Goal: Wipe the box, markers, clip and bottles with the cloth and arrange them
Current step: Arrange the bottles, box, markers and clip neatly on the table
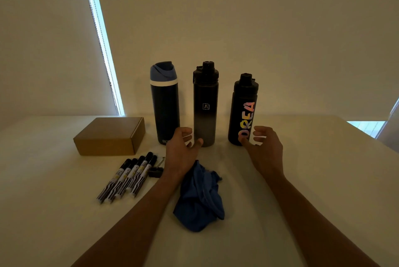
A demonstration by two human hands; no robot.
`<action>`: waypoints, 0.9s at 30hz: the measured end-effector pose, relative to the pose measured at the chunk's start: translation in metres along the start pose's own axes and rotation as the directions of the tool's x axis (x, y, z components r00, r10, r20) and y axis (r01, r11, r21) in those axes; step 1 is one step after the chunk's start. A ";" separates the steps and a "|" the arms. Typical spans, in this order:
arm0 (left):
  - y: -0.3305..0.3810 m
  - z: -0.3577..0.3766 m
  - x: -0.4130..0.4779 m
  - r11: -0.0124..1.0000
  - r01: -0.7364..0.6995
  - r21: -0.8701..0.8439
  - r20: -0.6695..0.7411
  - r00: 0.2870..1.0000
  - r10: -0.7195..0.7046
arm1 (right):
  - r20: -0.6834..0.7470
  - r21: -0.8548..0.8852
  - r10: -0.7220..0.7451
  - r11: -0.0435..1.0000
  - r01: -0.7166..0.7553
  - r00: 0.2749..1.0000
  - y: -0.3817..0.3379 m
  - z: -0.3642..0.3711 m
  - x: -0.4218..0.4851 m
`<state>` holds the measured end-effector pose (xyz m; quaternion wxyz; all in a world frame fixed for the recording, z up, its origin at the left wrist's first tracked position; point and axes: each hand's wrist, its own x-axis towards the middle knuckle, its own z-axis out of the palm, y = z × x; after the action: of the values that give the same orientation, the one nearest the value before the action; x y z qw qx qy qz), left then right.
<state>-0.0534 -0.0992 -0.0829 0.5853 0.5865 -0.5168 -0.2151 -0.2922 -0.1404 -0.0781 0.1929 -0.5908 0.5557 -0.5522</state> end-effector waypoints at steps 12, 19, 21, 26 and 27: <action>0.016 -0.074 -0.031 0.981 -0.166 0.099 0.050 0.986 0.162 | 0.663 0.030 -0.224 0.962 0.273 0.715 -0.072 0.010 -0.072; 0.001 -0.133 -0.061 0.875 -0.288 0.389 0.268 0.944 0.192 | 0.782 0.022 -0.262 0.919 0.395 0.565 -0.084 0.002 -0.090; -0.004 -0.146 -0.068 0.796 -0.335 0.503 0.289 0.934 0.211 | 0.832 -0.002 -0.238 0.902 0.432 0.501 -0.083 0.000 -0.096; -0.007 -0.161 -0.077 0.729 -0.300 0.615 0.280 0.948 0.154 | 0.866 -0.067 -0.240 0.814 0.576 0.439 -0.075 -0.001 -0.104; -0.007 -0.161 -0.079 0.729 -0.300 0.615 0.279 0.948 0.155 | 0.857 -0.082 -0.241 0.808 0.583 0.455 -0.075 -0.003 -0.104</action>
<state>0.0580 0.0416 -0.0809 0.3097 0.6587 -0.6856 -0.0089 -0.2376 -0.0260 -0.0598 0.1694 -0.9191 0.3302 -0.1323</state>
